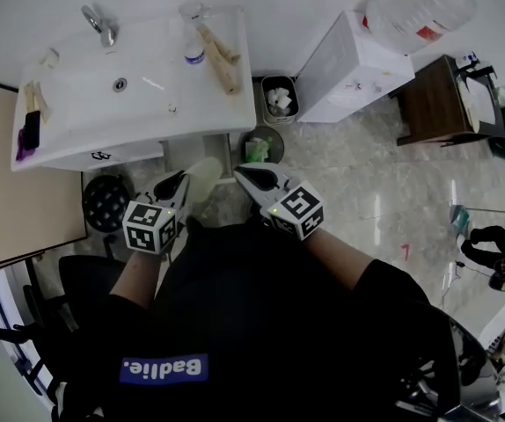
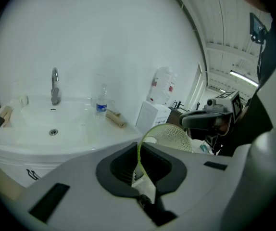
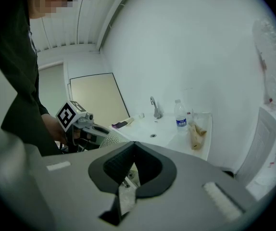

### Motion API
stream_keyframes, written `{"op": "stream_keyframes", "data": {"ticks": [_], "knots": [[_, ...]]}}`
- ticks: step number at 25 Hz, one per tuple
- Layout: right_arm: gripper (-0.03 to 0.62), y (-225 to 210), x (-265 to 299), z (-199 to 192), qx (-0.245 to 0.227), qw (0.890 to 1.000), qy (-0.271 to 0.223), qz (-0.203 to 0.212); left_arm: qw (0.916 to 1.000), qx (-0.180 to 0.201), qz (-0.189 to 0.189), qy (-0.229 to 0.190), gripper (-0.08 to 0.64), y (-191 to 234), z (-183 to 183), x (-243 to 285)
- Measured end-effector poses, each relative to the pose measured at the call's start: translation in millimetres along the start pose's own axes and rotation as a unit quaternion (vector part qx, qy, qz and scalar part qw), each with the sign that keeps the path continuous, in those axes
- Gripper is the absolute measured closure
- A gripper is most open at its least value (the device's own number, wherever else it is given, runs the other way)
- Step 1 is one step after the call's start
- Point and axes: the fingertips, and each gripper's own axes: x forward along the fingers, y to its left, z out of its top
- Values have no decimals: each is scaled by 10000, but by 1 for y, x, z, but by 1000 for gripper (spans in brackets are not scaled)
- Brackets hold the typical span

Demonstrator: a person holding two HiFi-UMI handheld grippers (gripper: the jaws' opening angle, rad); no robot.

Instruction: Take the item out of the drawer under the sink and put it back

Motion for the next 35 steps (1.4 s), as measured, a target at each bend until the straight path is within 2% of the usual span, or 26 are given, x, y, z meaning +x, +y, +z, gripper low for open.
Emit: {"op": "stream_keyframes", "data": {"ticks": [5,11,18,24,35], "knots": [[591,3,8,13,-134,9998,-121,19,9993,44,-53,-368,537,-7,22,-16],[591,-6,11,25,-171,9989,-327,-271,9976,200,-49,-656,537,-12,36,-31],[591,2,20,27,-252,9990,-307,-195,9974,296,-8,-651,538,-5,26,-35],[591,5,23,23,-207,9993,-280,-122,9972,71,-37,-738,538,-2,21,-36],[591,6,28,18,-141,9997,-214,-50,9982,66,40,-601,538,9,15,-26]]}}
